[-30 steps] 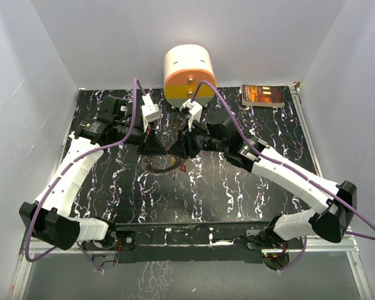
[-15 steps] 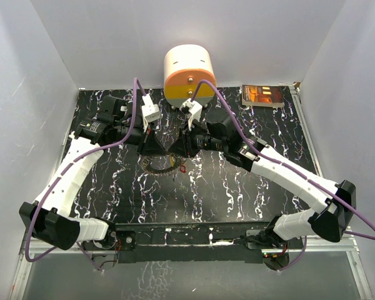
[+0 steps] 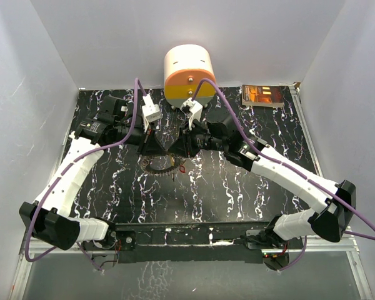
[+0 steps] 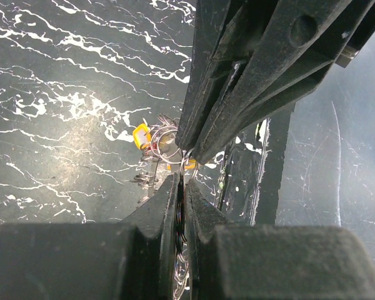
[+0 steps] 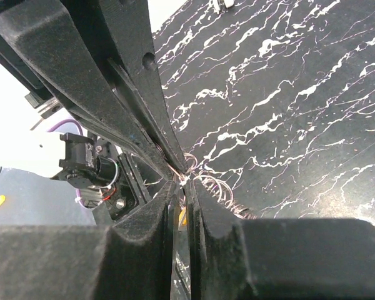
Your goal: Put the keys on the keyring
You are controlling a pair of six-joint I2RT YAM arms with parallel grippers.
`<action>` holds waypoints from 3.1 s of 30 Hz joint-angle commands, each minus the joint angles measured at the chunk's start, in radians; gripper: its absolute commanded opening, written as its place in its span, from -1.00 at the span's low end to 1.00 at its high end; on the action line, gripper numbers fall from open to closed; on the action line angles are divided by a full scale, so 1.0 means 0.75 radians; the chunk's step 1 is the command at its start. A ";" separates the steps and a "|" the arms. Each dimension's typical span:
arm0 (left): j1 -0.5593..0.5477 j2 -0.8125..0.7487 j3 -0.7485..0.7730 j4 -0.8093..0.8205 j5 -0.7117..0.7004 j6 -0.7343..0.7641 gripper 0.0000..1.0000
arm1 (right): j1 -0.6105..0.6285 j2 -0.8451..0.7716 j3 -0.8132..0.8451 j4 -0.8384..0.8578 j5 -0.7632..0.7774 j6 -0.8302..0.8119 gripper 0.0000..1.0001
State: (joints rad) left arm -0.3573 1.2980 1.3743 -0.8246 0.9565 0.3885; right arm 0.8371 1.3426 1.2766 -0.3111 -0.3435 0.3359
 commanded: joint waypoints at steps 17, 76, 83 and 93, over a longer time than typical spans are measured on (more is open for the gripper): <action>-0.006 -0.018 0.065 0.063 0.008 -0.035 -1.00 | 0.014 0.005 -0.041 0.115 -0.128 0.080 -0.58; -0.006 -0.038 0.048 0.062 0.029 -0.025 -1.00 | 0.013 -0.046 0.024 0.023 0.096 -0.003 -0.34; -0.005 -0.035 0.053 0.059 0.036 -0.023 -1.00 | 0.015 -0.017 0.049 0.028 0.119 -0.042 -0.31; -0.004 -0.045 0.048 0.055 0.033 -0.018 -1.00 | 0.015 0.012 0.088 0.050 0.103 -0.042 -0.30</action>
State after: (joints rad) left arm -0.3573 1.2980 1.3750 -0.7895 0.9260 0.3664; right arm 0.8444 1.3506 1.2869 -0.3386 -0.2642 0.3149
